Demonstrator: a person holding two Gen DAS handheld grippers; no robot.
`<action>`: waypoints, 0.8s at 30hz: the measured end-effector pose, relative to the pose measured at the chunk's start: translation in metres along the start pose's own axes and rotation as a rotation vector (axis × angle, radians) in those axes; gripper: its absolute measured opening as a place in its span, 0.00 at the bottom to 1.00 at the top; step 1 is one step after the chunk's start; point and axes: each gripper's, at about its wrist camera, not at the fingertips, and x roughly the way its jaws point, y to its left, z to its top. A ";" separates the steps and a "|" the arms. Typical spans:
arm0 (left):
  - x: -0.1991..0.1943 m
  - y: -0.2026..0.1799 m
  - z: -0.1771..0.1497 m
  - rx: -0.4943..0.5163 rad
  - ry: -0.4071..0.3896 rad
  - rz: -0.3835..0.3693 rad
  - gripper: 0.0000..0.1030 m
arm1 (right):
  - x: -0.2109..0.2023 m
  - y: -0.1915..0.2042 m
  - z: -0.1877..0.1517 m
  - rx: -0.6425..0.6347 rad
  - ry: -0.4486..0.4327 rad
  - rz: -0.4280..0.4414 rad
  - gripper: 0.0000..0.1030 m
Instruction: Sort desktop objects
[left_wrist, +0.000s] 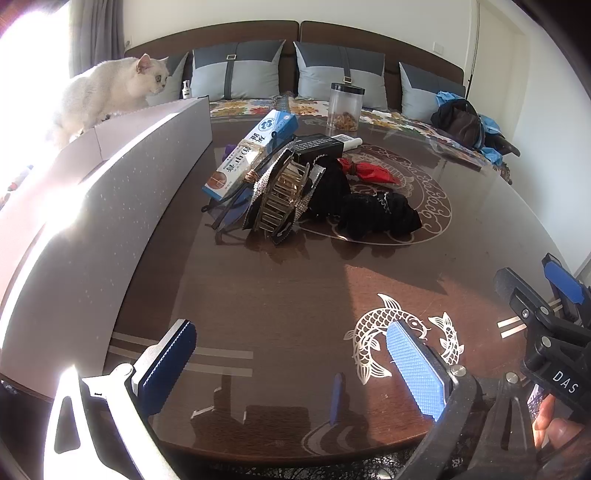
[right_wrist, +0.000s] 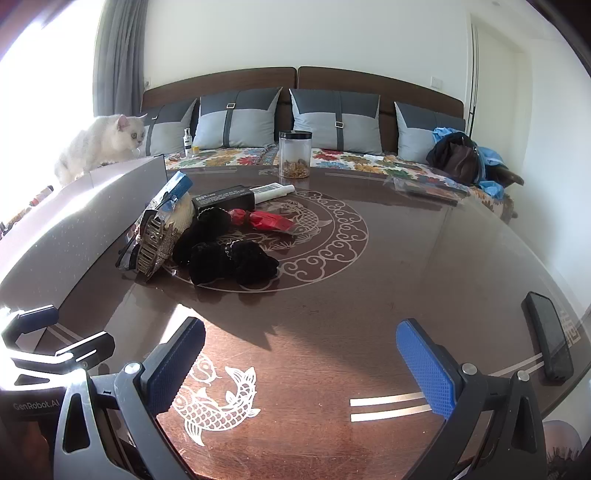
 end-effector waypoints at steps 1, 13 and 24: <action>0.000 0.000 0.000 -0.002 0.000 -0.002 1.00 | 0.000 0.000 0.000 0.000 0.000 0.000 1.00; 0.015 0.000 -0.004 0.002 0.033 0.007 1.00 | 0.007 0.000 0.000 -0.002 0.010 0.006 1.00; 0.027 0.001 -0.007 0.016 0.065 0.041 1.00 | 0.017 -0.005 -0.001 0.027 0.043 0.002 1.00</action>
